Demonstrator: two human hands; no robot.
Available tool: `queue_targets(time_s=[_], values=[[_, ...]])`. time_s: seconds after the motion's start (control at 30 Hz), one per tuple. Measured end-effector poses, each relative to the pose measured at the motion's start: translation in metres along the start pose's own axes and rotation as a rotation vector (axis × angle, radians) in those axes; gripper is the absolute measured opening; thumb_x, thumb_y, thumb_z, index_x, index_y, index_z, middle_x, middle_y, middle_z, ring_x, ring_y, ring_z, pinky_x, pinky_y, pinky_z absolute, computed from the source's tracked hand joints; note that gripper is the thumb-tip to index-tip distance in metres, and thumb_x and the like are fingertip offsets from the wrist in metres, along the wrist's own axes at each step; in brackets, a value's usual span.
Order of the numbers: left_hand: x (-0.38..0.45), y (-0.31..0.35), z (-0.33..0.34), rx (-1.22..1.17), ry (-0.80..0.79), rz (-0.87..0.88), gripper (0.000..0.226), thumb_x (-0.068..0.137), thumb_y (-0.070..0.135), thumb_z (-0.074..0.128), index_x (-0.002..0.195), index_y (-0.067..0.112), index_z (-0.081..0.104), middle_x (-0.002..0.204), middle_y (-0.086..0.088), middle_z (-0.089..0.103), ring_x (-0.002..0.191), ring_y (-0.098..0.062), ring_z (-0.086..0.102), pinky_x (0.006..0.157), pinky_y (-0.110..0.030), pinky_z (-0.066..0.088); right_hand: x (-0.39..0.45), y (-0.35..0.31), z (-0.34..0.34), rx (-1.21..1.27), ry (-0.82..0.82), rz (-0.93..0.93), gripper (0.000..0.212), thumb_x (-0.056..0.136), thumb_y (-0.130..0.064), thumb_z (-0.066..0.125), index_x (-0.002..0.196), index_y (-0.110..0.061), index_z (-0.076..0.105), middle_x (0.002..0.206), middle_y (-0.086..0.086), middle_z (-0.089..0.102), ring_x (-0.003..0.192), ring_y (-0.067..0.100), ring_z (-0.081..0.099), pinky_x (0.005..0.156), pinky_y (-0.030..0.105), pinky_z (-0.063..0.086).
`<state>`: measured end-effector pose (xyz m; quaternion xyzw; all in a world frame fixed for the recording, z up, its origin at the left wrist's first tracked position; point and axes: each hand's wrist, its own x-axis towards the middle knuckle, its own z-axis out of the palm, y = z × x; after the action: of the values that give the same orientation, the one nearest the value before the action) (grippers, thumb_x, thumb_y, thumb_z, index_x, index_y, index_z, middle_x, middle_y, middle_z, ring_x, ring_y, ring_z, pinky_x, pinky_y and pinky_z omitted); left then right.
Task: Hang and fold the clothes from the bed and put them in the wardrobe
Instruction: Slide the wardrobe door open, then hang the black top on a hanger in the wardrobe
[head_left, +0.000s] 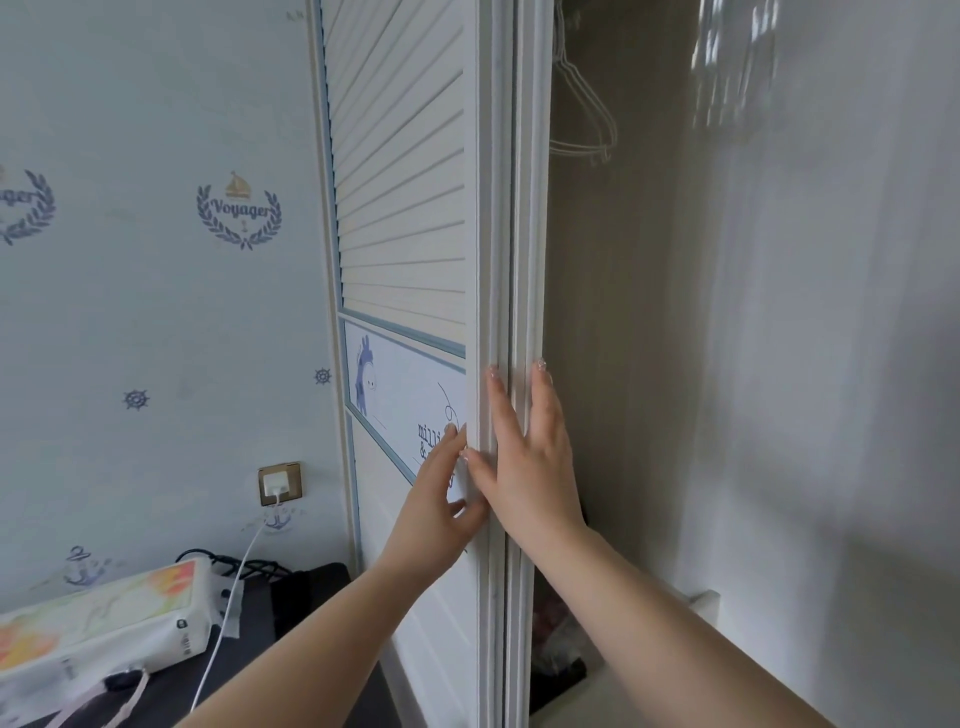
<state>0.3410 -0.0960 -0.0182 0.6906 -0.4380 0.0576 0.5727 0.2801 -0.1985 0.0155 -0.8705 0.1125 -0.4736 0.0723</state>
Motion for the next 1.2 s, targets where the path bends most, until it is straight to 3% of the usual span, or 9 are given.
queue_targets(time_s=[0.13, 0.27, 0.33, 0.47, 0.6, 0.77, 0.9, 1.07, 1.2], values=[[-0.003, 0.007, -0.009, -0.003, -0.003, -0.046, 0.061, 0.089, 0.013, 0.063, 0.121, 0.057, 0.035, 0.139, 0.025, 0.040, 0.124, 0.015, 0.036, 0.097, -0.022, 0.046, 0.001, 0.000, -0.018, 0.143, -0.085, 0.006, 0.077, 0.089, -0.042, 0.059, 0.150, -0.037, 0.014, 0.160, 0.002, -0.007, 0.147, 0.023, -0.001, 0.117, 0.036, 0.012], [-0.027, 0.008, -0.032, -0.050, 0.119, -0.149, 0.034, 0.091, 0.018, 0.063, 0.118, 0.037, 0.057, 0.122, 0.017, 0.059, 0.113, 0.009, 0.052, 0.084, -0.004, 0.043, -0.006, -0.006, -0.033, 0.291, -0.021, -0.067, 0.059, 0.088, -0.033, 0.062, 0.142, -0.025, 0.038, 0.154, -0.001, 0.026, 0.144, 0.013, 0.017, 0.114, 0.029, 0.019], [-0.046, 0.006, -0.046, -0.085, 0.180, -0.209, 0.027, 0.091, 0.017, 0.063, 0.114, 0.031, 0.062, 0.114, 0.015, 0.066, 0.109, 0.006, 0.058, 0.092, -0.012, 0.045, -0.016, -0.016, -0.028, 0.386, -0.051, -0.104, 0.051, 0.088, -0.027, 0.064, 0.136, -0.021, 0.047, 0.146, -0.003, 0.039, 0.138, 0.004, 0.025, 0.111, 0.021, 0.021], [-0.092, 0.001, -0.076, -0.099, 0.275, -0.309, 0.025, 0.091, 0.012, 0.062, 0.110, 0.028, 0.063, 0.110, 0.012, 0.069, 0.102, 0.004, 0.063, 0.093, -0.019, 0.049, -0.044, -0.045, -0.006, 0.519, -0.214, -0.147, 0.042, 0.087, -0.023, 0.066, 0.127, -0.020, 0.054, 0.135, -0.007, 0.050, 0.132, 0.004, 0.036, 0.111, 0.022, 0.026], [-0.148, 0.001, -0.112, -0.056, 0.416, -0.424, 0.023, 0.091, 0.013, 0.062, 0.109, 0.027, 0.063, 0.105, 0.013, 0.069, 0.096, 0.004, 0.064, 0.083, -0.011, 0.049, -0.073, -0.090, 0.012, 0.644, -0.360, -0.178, 0.036, 0.086, -0.029, 0.063, 0.121, -0.022, 0.058, 0.123, -0.019, 0.050, 0.122, -0.003, 0.042, 0.102, 0.003, 0.022], [-0.237, 0.014, -0.170, -0.013, 0.600, -0.540, 0.023, 0.090, 0.014, 0.063, 0.108, 0.028, 0.065, 0.105, 0.011, 0.071, 0.099, 0.000, 0.064, 0.091, -0.026, 0.050, -0.112, -0.170, 0.019, 0.811, -0.654, -0.190, 0.036, 0.087, -0.029, 0.065, 0.122, -0.032, 0.055, 0.119, -0.023, 0.052, 0.089, -0.015, 0.050, 0.082, -0.001, 0.032], [-0.311, 0.040, -0.212, 0.013, 0.781, -0.580, 0.023, 0.090, 0.012, 0.064, 0.106, 0.029, 0.066, 0.103, 0.013, 0.072, 0.098, 0.000, 0.065, 0.090, -0.024, 0.050, -0.148, -0.242, 0.018, 0.905, -0.795, -0.266, 0.035, 0.087, -0.033, 0.065, 0.121, -0.036, 0.055, 0.119, -0.025, 0.055, 0.108, -0.007, 0.050, 0.091, 0.011, 0.037], [-0.426, 0.086, -0.266, 0.057, 1.013, -0.600, 0.021, 0.089, 0.007, 0.064, 0.102, 0.023, 0.067, 0.100, 0.004, 0.073, 0.094, -0.006, 0.067, 0.084, -0.021, 0.052, -0.209, -0.354, -0.006, 1.053, -0.918, -0.460, 0.035, 0.087, -0.032, 0.065, 0.120, -0.035, 0.055, 0.117, -0.026, 0.054, 0.106, -0.018, 0.045, 0.086, -0.005, 0.028], [-0.531, 0.139, -0.303, 0.119, 1.163, -0.629, 0.020, 0.089, 0.005, 0.063, 0.103, 0.019, 0.065, 0.103, -0.001, 0.070, 0.085, -0.002, 0.065, 0.081, -0.020, 0.051, -0.275, -0.445, -0.042, 1.179, -1.027, -0.585, 0.034, 0.086, -0.028, 0.067, 0.119, -0.032, 0.056, 0.115, -0.022, 0.057, 0.109, -0.010, 0.048, 0.088, -0.002, 0.031]])
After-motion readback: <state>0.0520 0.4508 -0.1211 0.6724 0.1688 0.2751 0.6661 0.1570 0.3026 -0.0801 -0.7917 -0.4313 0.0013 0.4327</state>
